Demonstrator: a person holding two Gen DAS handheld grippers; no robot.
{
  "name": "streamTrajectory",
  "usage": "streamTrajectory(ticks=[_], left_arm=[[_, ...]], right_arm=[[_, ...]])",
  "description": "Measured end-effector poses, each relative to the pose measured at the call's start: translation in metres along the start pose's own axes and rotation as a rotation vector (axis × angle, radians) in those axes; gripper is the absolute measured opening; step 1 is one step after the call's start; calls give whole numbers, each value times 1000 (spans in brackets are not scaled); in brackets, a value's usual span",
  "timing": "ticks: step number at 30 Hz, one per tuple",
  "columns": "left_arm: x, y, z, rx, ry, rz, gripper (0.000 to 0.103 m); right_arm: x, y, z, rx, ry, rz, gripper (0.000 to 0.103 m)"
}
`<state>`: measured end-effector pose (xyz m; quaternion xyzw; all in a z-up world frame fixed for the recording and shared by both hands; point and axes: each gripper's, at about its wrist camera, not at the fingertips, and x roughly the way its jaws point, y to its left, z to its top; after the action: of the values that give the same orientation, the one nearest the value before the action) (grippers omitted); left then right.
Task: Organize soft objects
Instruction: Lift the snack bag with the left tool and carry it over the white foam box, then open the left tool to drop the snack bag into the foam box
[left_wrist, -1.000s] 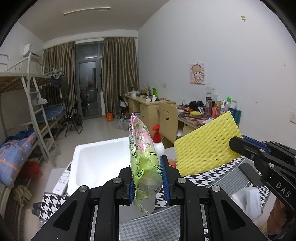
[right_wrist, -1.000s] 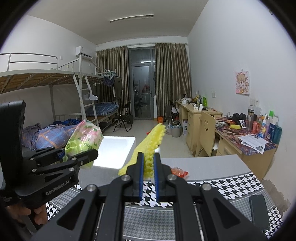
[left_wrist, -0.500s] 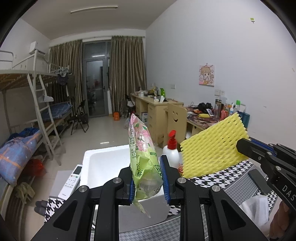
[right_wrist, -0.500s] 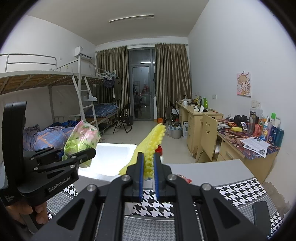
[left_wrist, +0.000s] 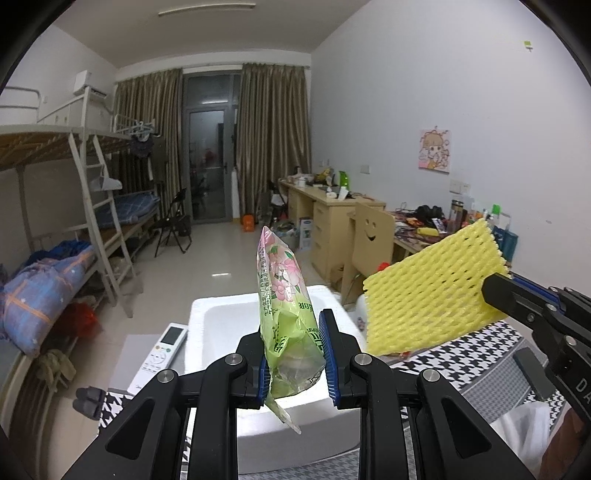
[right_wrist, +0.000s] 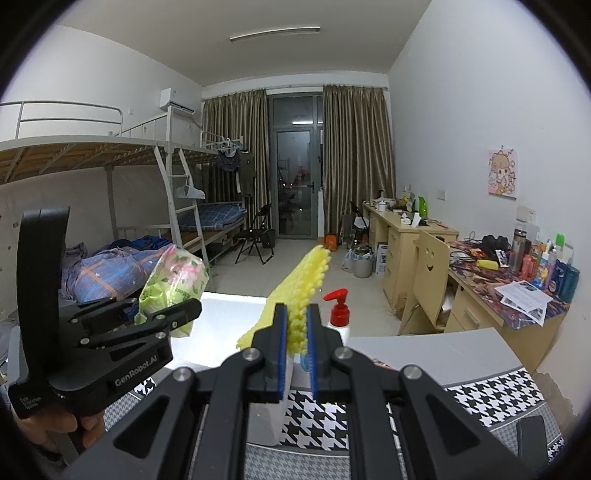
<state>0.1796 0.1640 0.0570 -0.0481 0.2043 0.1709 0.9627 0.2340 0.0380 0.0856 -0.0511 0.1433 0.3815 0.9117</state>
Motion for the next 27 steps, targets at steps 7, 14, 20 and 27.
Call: streamTrajectory(ticks=[7, 14, 20, 27], left_arm=[[19, 8, 2, -7, 28, 16, 25], [36, 13, 0, -16, 67, 13, 25], [54, 19, -4, -34, 111, 7, 26], [60, 25, -4, -38, 129, 14, 69]], right_arm=[[11, -1, 3, 0, 13, 3, 13], [16, -1, 4, 0, 23, -5, 13], [19, 1, 4, -2, 28, -10, 13], [23, 3, 5, -9, 35, -16, 13]])
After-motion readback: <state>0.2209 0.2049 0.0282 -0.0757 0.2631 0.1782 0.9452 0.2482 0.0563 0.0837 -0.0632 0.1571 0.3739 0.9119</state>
